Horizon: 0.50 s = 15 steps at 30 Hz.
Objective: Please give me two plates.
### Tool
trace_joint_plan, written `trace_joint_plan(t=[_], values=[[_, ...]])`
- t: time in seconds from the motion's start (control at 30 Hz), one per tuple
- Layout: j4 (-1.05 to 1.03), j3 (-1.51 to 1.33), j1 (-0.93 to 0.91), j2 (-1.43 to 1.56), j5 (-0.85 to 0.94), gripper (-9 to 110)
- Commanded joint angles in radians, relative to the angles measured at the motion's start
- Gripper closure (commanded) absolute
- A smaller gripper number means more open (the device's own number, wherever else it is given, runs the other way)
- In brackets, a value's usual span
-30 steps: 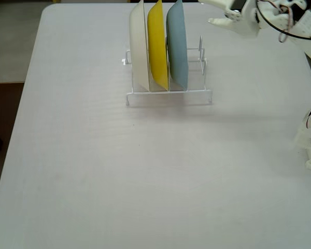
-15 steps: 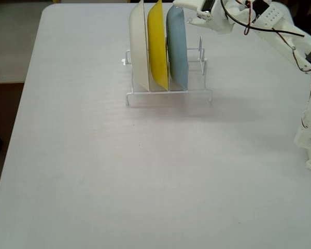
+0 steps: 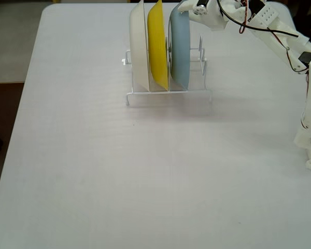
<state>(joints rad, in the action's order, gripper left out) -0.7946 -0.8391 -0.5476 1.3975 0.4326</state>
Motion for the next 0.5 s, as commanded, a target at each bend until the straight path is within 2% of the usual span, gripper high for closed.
trace_joint_plan(t=[0.0, 0.27, 0.47], values=[[-0.015, 0.107, 0.012, 0.009, -0.017, 102], [-0.173, 0.471, -0.028, 0.000, -0.067, 102], [-0.212, 0.497, -0.049, 0.123, -0.137, 102]])
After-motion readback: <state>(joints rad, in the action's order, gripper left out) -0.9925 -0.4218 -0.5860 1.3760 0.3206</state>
